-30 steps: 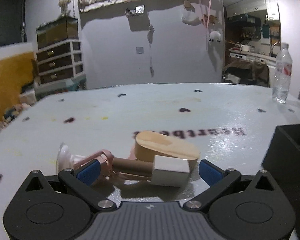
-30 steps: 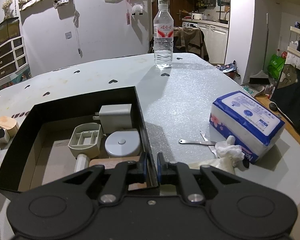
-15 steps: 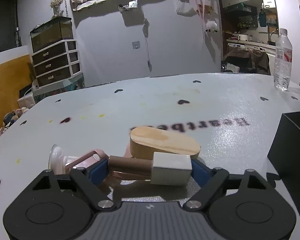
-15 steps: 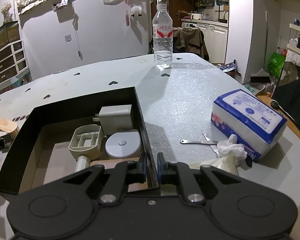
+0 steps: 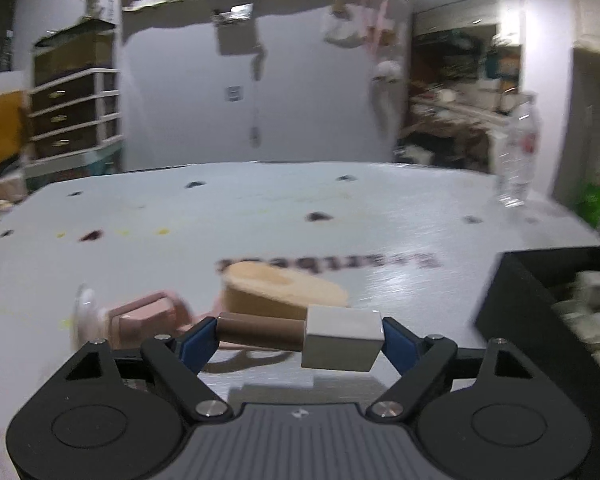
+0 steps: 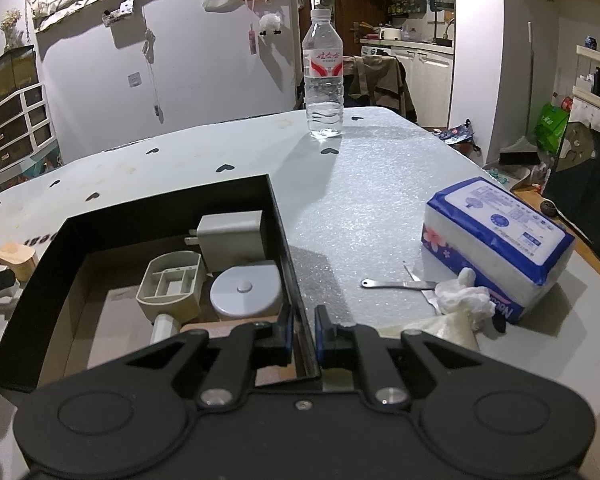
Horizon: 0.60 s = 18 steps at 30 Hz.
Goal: Organize rigid objects
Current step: 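Carry the stick and block into the black box and open the left tool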
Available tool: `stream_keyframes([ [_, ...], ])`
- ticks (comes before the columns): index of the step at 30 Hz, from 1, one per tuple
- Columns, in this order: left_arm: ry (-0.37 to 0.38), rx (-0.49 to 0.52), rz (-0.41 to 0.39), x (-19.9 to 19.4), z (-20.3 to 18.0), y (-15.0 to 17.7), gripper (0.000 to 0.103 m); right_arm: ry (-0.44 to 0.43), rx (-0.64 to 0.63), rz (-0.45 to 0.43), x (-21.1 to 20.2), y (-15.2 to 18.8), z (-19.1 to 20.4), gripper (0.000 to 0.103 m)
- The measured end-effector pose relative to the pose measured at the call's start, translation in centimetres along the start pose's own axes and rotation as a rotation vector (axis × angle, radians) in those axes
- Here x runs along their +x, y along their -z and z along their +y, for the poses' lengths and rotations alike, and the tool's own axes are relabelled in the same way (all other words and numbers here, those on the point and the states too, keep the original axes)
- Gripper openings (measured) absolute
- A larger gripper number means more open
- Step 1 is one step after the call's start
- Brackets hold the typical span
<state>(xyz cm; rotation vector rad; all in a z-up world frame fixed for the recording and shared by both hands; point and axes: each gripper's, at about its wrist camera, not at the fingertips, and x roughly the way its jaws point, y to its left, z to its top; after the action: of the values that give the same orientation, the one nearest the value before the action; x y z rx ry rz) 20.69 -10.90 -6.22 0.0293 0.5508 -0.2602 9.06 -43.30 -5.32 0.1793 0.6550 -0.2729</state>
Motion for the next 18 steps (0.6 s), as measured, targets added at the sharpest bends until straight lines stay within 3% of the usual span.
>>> stream_keyframes([
  [5, 0.152, 0.059, -0.038, -2.0, -1.1, -1.2, 0.086, -0.005, 0.002, 0.000, 0.0, 0.0, -0.1, 0.011],
  [12, 0.380, 0.250, -0.083, -3.9, -4.4, -3.5, 0.086, -0.018, 0.012, -0.009, -0.2, 0.2, -0.4, 0.011],
  [18, 0.572, 0.435, -0.021, -3.8, -8.9, -3.6, 0.086, -0.029, 0.025, -0.017, -0.2, 0.3, -0.6, 0.011],
])
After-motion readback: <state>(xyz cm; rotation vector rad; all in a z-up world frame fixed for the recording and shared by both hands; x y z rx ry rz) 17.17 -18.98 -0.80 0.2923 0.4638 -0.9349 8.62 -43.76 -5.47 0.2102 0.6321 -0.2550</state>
